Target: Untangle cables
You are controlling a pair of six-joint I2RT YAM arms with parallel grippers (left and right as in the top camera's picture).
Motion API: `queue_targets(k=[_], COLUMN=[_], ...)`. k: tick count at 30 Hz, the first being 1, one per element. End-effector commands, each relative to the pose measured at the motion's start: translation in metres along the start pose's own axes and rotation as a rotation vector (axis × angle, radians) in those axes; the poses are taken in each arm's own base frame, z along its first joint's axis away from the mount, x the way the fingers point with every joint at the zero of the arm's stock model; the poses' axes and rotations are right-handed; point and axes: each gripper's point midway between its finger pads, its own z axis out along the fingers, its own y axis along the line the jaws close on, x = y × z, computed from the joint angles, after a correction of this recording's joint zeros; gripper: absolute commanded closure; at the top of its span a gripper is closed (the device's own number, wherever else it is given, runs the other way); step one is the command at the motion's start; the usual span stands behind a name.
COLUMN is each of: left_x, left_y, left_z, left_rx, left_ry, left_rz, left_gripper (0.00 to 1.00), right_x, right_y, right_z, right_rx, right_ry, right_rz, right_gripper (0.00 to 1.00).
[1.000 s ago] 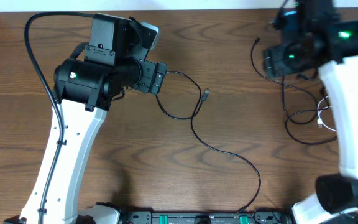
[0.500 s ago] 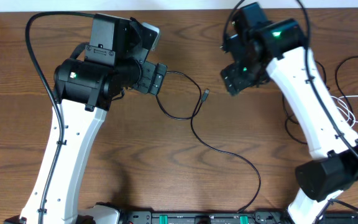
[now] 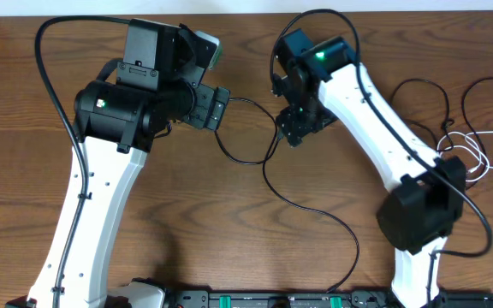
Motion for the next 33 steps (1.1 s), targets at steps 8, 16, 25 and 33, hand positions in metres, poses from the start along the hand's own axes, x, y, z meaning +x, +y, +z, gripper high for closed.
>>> queue_targets(k=[8,16,25,33], left_x=[-0.001,-0.001,-0.001,-0.002], left_y=[-0.002,-0.002,-0.002,0.004], left_z=[0.002,0.002,0.002,0.002], left_rx=[0.014,0.014,0.014,-0.023], left_ry=[0.001,0.001,0.001,0.001], left_rz=[0.014,0.014,0.014,0.005], left_gripper=[0.14,0.14,0.14,0.14], right_x=[-0.003,-0.030,-0.048,-0.058], right_y=[0.030,0.053,0.051,0.036], right_z=[0.069,0.074,0.075,0.082], right_rx=[-0.084,-0.208,-0.221,-0.201], right_ry=[0.145,0.030,-0.046,-0.077], right_rz=[-0.097,-0.193,-0.199,-0.179], right_gripper=[0.25,0.23,0.19,0.14])
